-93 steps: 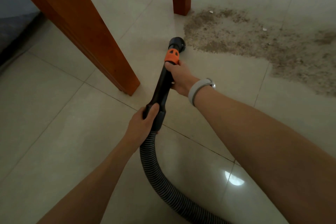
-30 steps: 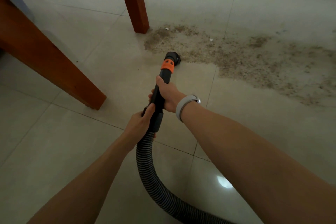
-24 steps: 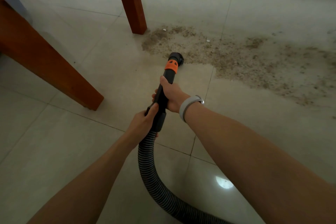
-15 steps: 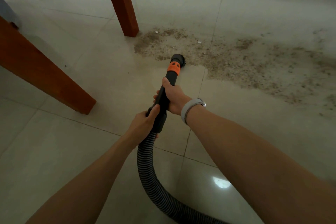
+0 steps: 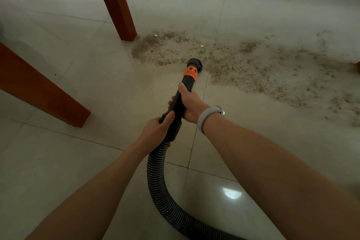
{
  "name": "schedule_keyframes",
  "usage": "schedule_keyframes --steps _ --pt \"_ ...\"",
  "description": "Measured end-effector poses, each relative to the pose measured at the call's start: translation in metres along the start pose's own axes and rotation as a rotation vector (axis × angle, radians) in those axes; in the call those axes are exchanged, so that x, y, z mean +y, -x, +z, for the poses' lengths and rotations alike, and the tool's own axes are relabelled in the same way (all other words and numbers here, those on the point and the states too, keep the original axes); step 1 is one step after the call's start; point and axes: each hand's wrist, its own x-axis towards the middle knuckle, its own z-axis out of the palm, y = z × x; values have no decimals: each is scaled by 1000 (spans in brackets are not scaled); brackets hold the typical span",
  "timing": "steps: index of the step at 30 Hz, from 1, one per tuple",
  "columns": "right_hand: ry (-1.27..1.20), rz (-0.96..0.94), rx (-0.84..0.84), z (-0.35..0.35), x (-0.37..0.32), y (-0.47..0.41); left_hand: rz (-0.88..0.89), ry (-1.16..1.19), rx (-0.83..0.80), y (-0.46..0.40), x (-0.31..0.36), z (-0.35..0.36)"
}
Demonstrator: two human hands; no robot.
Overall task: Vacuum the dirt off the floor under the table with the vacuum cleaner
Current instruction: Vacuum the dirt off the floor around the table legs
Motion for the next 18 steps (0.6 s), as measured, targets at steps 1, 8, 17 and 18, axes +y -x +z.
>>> schedule_keyframes --steps 1,8,17,18 --pt "-8 -2 6 -3 0 0 4 -4 -7 0 1 2" --pt "-52 -24 56 -11 6 5 23 -71 -31 4 2 7" --pt "-100 -19 104 -5 33 18 28 -117 -74 25 -8 -7" --pt "-97 -19 110 -5 38 19 28 -124 -74 28 -11 -8"
